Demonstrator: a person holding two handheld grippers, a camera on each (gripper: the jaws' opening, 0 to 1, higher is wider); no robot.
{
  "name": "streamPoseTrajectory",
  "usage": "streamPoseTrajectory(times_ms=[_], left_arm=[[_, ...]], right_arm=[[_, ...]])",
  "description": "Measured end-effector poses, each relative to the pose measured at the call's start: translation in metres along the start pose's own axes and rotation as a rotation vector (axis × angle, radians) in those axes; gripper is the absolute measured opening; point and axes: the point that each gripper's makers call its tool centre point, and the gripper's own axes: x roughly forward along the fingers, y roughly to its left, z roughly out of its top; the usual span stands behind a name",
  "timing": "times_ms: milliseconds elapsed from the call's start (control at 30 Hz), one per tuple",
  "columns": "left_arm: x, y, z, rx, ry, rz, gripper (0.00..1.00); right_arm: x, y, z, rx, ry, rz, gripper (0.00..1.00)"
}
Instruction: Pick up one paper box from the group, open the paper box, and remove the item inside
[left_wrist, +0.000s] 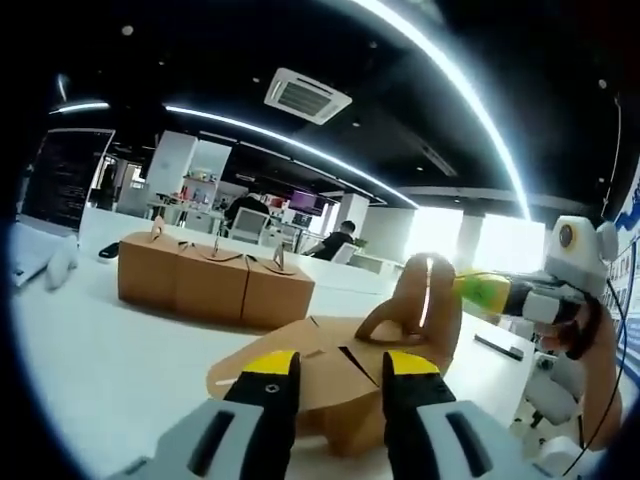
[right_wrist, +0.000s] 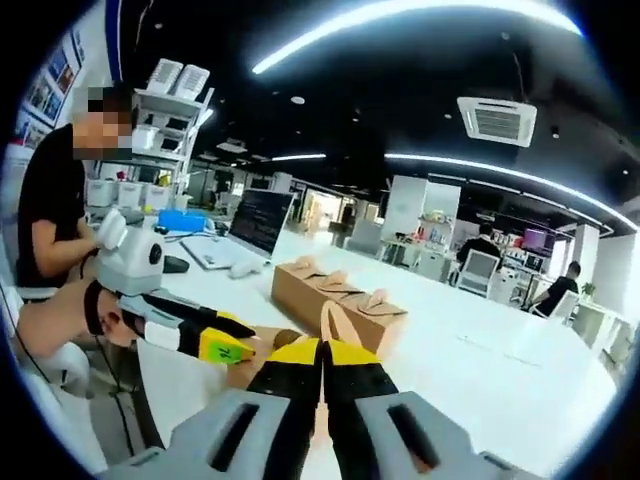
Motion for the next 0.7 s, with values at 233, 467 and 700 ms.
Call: streamPoseTrajectory(times_ms=[233, 467, 700], left_arm=[[0.001, 0.000, 0.000, 0.000, -0.002, -0.004, 0.35], [0.001, 0.000, 0.000, 0.000, 0.000, -0.008, 0.35], [0.001, 0.000, 0.001, 0.003, -0.001, -0.008, 0.35]], right_arm=[[-0.008, -0.009, -0.002, 0.026, -0.005, -0.020, 0.03], [-0.011, -0.016, -0.005, 0.084, -0.025, -0.017, 0.03], [-0.020, -0.024, -0.012, 0.112, -0.027, -0.038, 0.03]])
